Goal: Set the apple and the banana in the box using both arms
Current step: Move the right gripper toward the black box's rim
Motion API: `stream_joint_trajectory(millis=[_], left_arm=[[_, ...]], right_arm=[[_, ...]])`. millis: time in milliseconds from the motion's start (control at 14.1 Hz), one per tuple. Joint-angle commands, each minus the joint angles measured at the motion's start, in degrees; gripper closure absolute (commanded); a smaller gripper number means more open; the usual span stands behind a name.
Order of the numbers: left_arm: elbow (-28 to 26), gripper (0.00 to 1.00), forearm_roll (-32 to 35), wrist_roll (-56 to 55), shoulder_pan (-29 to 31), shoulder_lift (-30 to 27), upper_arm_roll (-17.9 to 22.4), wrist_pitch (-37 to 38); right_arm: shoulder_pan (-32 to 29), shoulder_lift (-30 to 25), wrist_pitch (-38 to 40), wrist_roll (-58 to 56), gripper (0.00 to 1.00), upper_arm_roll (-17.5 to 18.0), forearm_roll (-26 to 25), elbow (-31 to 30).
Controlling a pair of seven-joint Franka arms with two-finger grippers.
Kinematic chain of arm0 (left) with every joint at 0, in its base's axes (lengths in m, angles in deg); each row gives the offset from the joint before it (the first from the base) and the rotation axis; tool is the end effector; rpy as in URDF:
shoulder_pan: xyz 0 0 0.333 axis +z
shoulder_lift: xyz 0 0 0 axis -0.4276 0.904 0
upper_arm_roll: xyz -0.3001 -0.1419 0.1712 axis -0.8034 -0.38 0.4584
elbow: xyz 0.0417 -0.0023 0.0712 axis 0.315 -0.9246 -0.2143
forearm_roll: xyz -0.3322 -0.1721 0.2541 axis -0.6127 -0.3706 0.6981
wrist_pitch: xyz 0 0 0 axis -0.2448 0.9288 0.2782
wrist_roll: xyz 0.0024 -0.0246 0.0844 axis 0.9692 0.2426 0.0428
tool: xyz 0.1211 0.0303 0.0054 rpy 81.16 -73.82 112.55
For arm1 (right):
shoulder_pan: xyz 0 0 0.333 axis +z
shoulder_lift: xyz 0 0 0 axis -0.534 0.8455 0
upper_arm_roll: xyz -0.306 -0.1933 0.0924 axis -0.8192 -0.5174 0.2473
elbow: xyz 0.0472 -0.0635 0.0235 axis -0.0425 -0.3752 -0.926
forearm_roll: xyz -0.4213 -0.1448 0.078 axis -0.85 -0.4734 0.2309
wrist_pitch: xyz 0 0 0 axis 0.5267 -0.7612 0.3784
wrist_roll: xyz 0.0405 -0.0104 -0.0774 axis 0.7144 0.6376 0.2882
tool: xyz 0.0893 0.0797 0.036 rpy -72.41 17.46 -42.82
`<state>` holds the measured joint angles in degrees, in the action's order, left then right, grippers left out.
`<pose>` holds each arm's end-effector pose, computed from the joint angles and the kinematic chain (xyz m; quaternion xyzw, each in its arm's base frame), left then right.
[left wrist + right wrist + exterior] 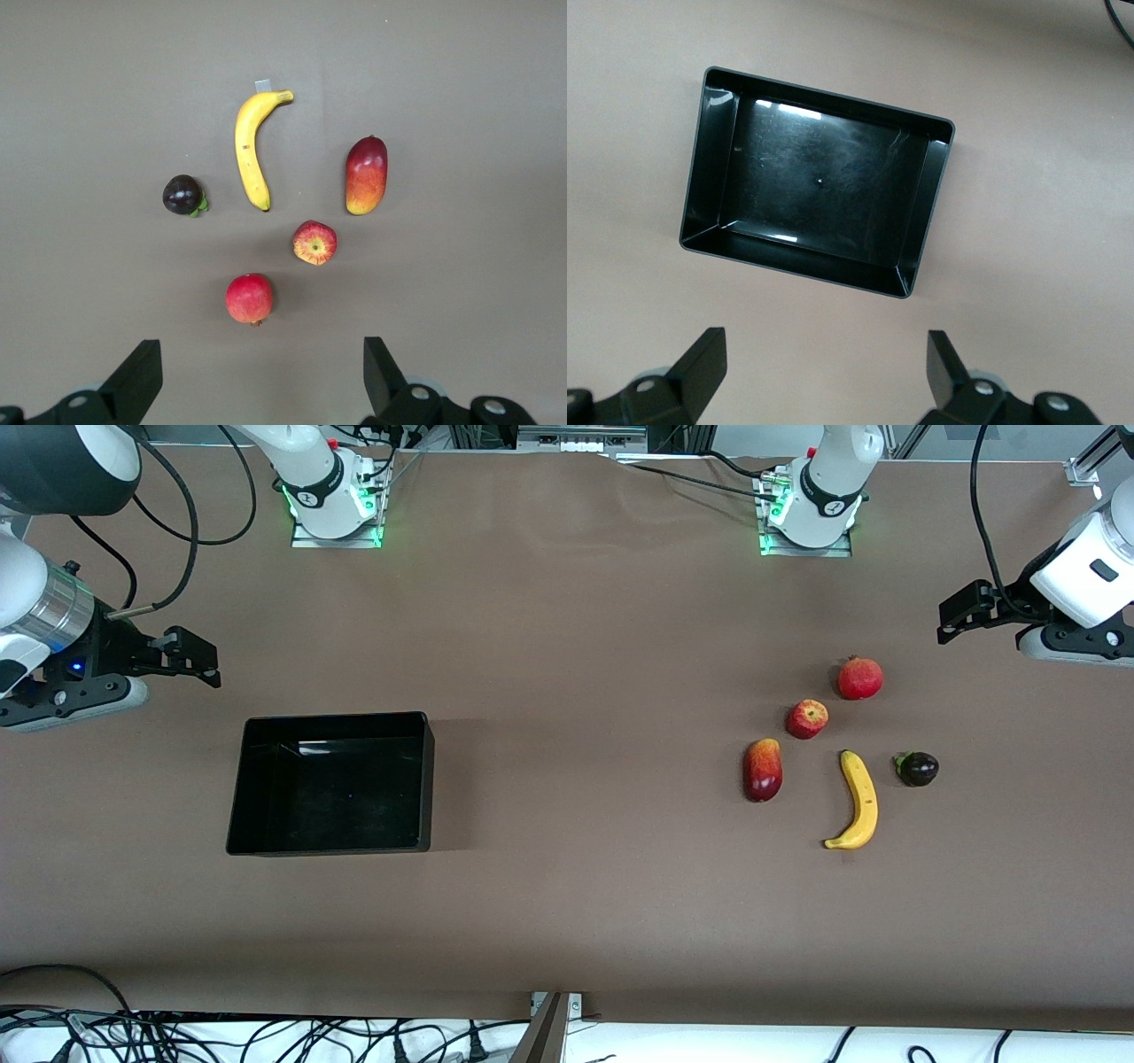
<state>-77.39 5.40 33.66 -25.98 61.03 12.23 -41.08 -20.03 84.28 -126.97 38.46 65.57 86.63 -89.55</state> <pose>0.6008 -0.0254 0.6358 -0.9991 0.0339 0.0269 0.0002 0.6707 0.0675 0.6089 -0.9915 -0.1296 0.0039 0.0049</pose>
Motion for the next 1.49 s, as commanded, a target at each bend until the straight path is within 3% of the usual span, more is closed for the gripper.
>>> stream_joint_trajectory(millis=[0,638,1062,1417], left_arm=[[0.10,0.00,0.93,0.61,0.32,0.02,-0.04,0.08],[0.10,0.00,1.72,0.70,0.14,-0.07,-0.39,0.25],[0.19,0.00,1.81,0.61,-0.12,0.02,-0.39,0.52],[0.19,0.00,1.81,0.52,-0.21,0.11,-0.38,0.08]], right_arm=[[0.14,-0.33,-0.71,0.16,0.00,0.00,-0.48,-0.33],[-0.12,0.54,-0.98,-0.72,0.00,0.00,-0.49,-0.33],[-1.43,8.71,-2.11,-0.90,0.00,-0.70,-1.01,-0.15],[-5.82,16.88,-13.08,-1.16,0.00,-0.79,-1.01,-5.76]])
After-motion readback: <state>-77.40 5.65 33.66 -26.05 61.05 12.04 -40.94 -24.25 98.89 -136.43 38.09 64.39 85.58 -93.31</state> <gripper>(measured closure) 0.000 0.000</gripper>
